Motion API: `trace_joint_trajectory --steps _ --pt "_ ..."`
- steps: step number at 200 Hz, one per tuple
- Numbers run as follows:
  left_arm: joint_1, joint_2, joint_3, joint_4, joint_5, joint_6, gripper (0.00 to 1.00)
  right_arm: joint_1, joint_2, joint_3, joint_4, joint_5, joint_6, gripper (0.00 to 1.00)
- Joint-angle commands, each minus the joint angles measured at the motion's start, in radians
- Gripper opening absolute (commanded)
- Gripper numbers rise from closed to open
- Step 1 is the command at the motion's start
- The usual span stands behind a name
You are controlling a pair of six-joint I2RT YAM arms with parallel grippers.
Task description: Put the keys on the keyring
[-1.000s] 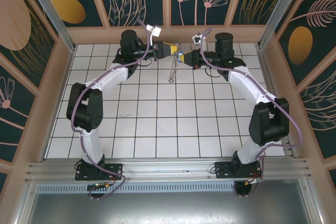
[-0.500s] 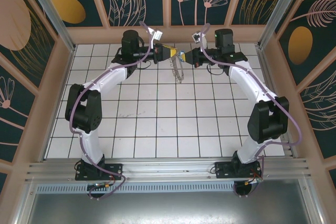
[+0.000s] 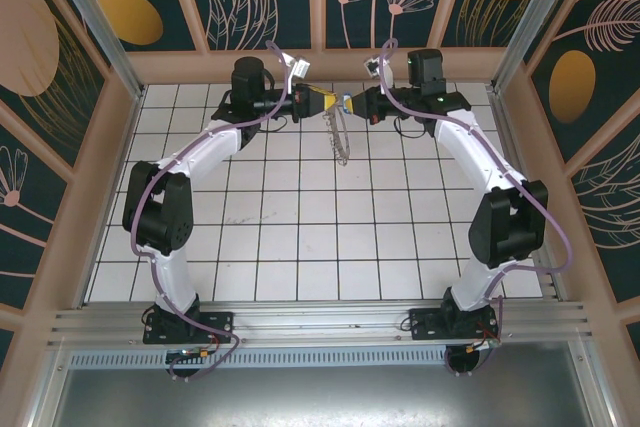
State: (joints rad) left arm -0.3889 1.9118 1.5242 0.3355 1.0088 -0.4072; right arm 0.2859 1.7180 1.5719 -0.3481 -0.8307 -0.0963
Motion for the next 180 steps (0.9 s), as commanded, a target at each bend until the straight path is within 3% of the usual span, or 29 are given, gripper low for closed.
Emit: trace_joint_trajectory --steps 1,88,180 --pt "0.001 -0.043 0.016 0.055 0.001 -0.018 0.0 0.001 -0.015 -0.026 0.01 0.004 -0.004 0.0" --pt "0.001 -0.036 0.022 0.11 -0.001 -0.079 0.0 0.042 -0.051 -0.116 0.058 -0.01 0.012 0.0" --pt "0.0 -0.039 0.02 0.078 -0.003 -0.052 0.0 0.014 -0.007 0.049 -0.06 0.081 -0.041 0.0"
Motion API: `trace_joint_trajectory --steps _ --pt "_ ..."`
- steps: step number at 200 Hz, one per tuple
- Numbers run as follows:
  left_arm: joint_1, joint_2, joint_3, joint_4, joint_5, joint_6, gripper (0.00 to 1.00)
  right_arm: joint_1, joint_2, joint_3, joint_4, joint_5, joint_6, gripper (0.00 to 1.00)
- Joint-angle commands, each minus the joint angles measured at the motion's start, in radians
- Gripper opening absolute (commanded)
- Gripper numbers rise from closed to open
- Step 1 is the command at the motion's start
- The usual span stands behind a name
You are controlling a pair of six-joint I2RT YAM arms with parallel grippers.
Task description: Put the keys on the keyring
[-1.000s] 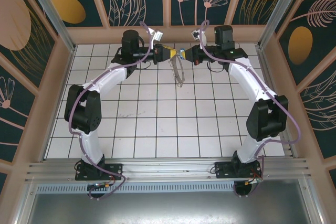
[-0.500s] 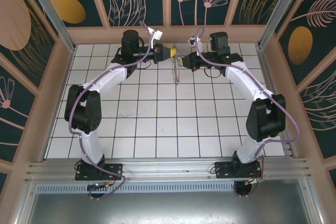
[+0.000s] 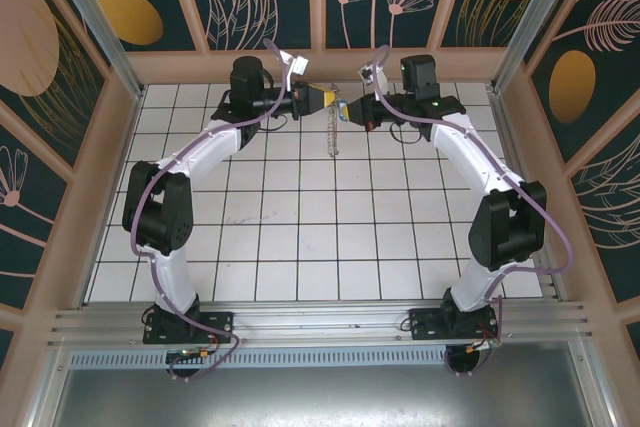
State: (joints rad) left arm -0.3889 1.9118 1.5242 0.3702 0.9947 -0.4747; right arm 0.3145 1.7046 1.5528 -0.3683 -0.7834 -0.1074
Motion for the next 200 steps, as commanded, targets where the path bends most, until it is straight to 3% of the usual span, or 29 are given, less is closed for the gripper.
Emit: trace_joint_trajectory --steps 1,131,146,162,200 --pt "0.0 -0.038 0.02 0.043 0.011 0.016 0.0 -0.015 0.008 0.07 -0.041 0.034 -0.03 0.0" --pt "0.001 -0.038 0.012 0.035 -0.019 0.018 0.0 -0.016 0.056 0.186 -0.075 0.035 -0.026 0.0" --pt "0.001 -0.042 0.008 0.035 -0.043 0.013 0.13 -0.017 0.056 0.186 -0.07 0.038 -0.023 0.0" --pt "0.002 -0.042 -0.001 0.049 -0.061 0.002 0.2 -0.016 0.059 0.188 -0.068 0.038 -0.02 0.0" --pt "0.016 -0.055 -0.026 0.075 -0.105 -0.025 0.28 -0.019 0.076 0.197 -0.072 0.043 -0.023 0.0"
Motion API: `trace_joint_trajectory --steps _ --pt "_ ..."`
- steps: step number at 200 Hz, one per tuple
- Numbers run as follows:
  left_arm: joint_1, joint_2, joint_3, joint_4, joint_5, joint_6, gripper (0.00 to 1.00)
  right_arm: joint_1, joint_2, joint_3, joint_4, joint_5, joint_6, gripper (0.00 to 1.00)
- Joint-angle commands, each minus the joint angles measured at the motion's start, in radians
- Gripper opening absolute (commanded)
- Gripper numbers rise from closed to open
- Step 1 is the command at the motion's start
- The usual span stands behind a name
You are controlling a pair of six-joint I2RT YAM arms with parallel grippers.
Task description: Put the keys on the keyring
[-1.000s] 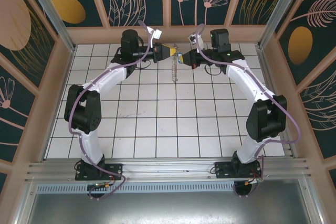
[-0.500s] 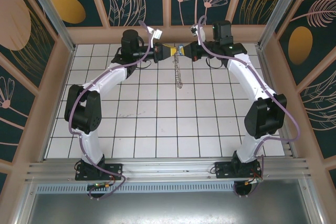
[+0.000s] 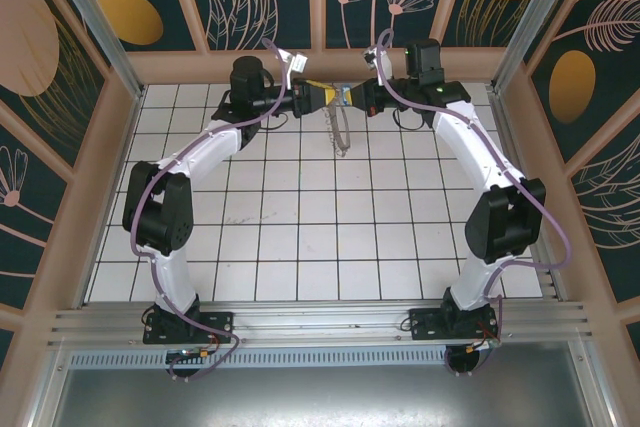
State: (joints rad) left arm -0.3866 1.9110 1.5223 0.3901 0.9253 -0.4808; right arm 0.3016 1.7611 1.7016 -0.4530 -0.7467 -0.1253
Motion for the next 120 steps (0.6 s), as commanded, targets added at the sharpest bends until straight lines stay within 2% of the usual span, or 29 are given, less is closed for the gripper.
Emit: trace_joint_trajectory --steps 1,62,120 --pt "0.015 -0.056 -0.026 0.056 -0.036 -0.021 0.29 -0.006 0.02 0.048 0.013 0.007 -0.004 0.0" --pt "0.061 -0.105 -0.095 0.11 -0.092 -0.06 0.31 -0.007 0.075 0.038 0.05 -0.028 0.002 0.0" --pt "0.109 -0.126 -0.111 0.102 -0.14 -0.069 0.32 0.041 0.219 0.125 0.105 -0.062 0.051 0.0"
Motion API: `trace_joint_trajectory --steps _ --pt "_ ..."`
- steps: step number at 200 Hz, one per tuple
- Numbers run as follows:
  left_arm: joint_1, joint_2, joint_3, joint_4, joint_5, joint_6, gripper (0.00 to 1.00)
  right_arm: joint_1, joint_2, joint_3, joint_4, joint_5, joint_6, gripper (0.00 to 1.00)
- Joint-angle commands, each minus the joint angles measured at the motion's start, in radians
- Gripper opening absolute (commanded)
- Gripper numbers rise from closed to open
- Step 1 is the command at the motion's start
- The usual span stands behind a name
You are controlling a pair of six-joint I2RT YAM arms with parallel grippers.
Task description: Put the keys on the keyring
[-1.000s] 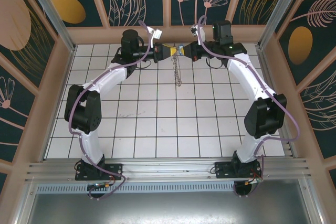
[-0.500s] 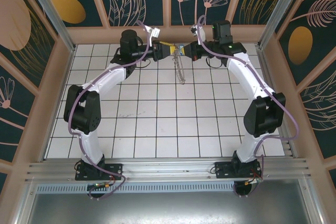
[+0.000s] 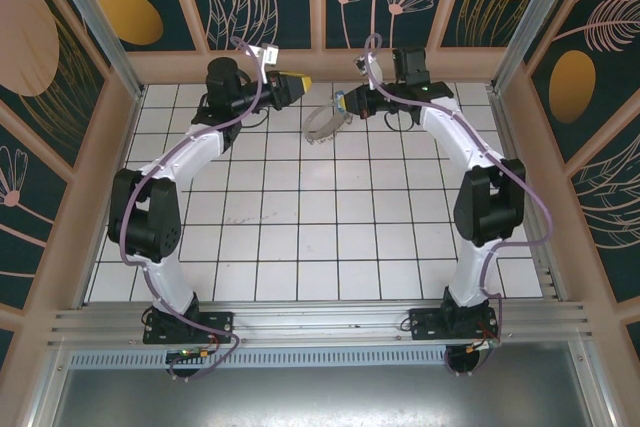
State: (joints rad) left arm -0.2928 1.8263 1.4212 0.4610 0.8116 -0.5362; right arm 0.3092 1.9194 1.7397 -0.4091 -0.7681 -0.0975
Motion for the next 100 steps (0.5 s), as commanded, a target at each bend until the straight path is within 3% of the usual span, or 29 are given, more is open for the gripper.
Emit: trace_joint_trajectory --steps 1,50,100 --pt "0.015 -0.042 -0.01 0.031 -0.026 -0.012 0.32 0.035 0.064 0.09 0.061 -0.04 0.024 0.0" --pt "0.026 -0.056 -0.015 0.009 -0.033 -0.004 0.33 0.079 0.21 0.217 0.033 -0.051 0.032 0.0" --pt "0.03 -0.061 -0.015 0.004 -0.036 -0.004 0.33 0.16 0.223 0.108 0.097 -0.041 0.067 0.0"
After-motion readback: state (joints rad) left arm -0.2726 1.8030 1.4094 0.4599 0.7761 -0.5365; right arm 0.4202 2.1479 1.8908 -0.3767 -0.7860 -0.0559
